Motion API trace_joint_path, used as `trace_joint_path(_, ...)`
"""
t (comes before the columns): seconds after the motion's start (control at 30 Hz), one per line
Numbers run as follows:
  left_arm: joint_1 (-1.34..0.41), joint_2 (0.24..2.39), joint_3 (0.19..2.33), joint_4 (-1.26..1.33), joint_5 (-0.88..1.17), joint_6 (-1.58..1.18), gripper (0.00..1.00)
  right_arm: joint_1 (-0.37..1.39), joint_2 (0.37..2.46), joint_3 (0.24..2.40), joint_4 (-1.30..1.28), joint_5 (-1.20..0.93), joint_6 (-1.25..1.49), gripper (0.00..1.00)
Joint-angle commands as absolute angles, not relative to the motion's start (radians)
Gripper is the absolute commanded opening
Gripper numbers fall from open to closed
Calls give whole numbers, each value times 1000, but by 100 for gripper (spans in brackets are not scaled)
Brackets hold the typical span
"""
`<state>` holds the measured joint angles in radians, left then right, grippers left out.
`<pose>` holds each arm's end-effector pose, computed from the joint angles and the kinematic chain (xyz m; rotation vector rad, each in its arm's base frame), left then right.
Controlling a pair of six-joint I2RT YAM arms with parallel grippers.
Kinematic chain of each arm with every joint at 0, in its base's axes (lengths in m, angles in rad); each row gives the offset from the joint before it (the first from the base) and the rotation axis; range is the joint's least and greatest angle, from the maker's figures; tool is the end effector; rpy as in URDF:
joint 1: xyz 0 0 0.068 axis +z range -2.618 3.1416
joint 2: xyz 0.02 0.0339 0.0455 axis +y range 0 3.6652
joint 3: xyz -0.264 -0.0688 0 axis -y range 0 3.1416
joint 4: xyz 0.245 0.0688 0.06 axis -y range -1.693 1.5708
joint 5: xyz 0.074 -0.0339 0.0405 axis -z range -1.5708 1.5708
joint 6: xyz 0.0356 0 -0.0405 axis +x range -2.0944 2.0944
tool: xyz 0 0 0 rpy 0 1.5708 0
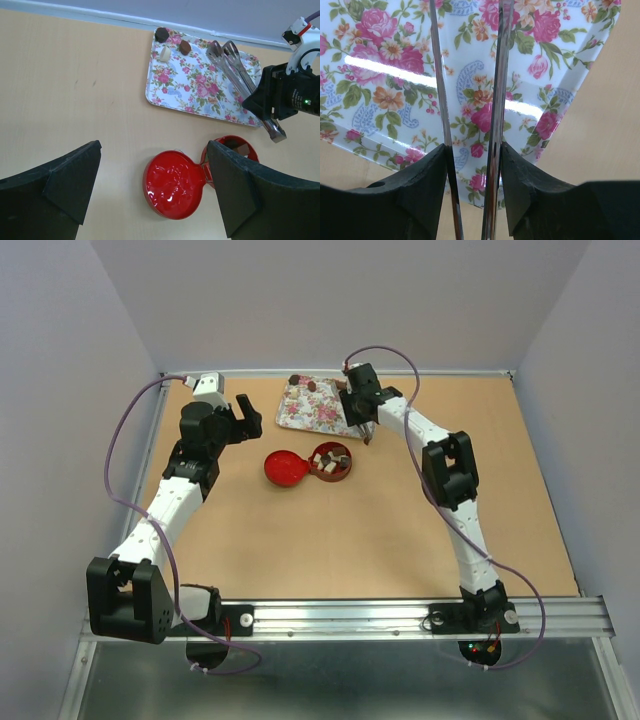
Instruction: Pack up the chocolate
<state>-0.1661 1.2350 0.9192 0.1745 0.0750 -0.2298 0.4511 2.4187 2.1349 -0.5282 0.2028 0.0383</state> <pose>0.2885 -0.0511 0.3283 0.0012 1.7247 -0.3576 0.4935 0.2311 0.1981 -0.3899 2.3290 -0.0050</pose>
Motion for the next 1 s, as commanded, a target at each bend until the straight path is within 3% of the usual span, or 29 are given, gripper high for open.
trace_joint_path(0.0, -163, 1226, 983, 210, 75, -222, 99, 443, 2431, 2223, -505, 238, 54, 46)
trace_joint_path(0.2, -163, 1229, 983, 213, 74, -221, 99, 443, 2422, 2204, -520, 262, 61, 34)
trace_joint_path(0.3, -163, 1227, 983, 213, 74, -222, 99, 443, 2379, 2159, -520, 278, 61, 32)
trace_joint_path(0.63, -163, 1216, 979, 210, 77, -224, 99, 443, 2151, 1956, -515, 236, 55, 31)
trace_joint_path(0.97, -163, 1212, 977, 213, 86, -230, 99, 465, 1832, 1619, -474, 118, 49, 31)
